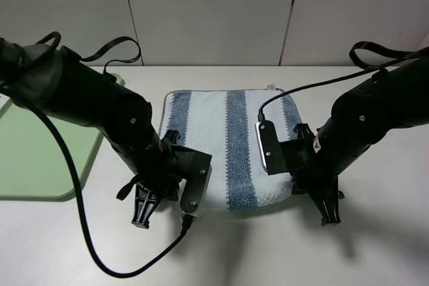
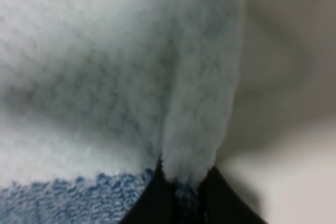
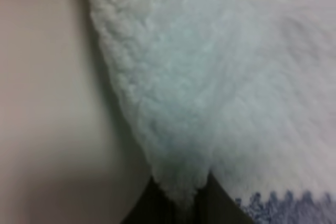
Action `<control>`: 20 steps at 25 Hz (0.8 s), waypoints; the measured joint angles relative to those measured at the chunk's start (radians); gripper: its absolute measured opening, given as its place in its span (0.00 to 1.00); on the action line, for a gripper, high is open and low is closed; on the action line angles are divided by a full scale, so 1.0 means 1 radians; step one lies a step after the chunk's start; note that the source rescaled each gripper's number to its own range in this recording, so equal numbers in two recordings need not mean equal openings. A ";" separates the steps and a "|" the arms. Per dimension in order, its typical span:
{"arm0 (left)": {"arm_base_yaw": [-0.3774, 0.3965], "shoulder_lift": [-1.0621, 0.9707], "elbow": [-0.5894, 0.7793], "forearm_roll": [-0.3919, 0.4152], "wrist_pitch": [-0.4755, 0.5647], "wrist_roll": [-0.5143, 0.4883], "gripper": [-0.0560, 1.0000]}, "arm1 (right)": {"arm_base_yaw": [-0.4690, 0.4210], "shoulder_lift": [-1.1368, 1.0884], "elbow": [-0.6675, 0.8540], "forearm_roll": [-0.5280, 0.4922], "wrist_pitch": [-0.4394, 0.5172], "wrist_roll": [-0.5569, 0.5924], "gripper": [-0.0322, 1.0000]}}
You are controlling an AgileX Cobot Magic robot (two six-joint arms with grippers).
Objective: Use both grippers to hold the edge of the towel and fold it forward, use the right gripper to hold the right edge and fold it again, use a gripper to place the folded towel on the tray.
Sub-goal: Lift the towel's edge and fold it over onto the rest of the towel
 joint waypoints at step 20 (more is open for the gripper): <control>-0.077 -0.225 -0.001 -0.036 0.387 -0.067 0.06 | 0.003 -0.304 0.001 0.152 0.408 0.104 0.03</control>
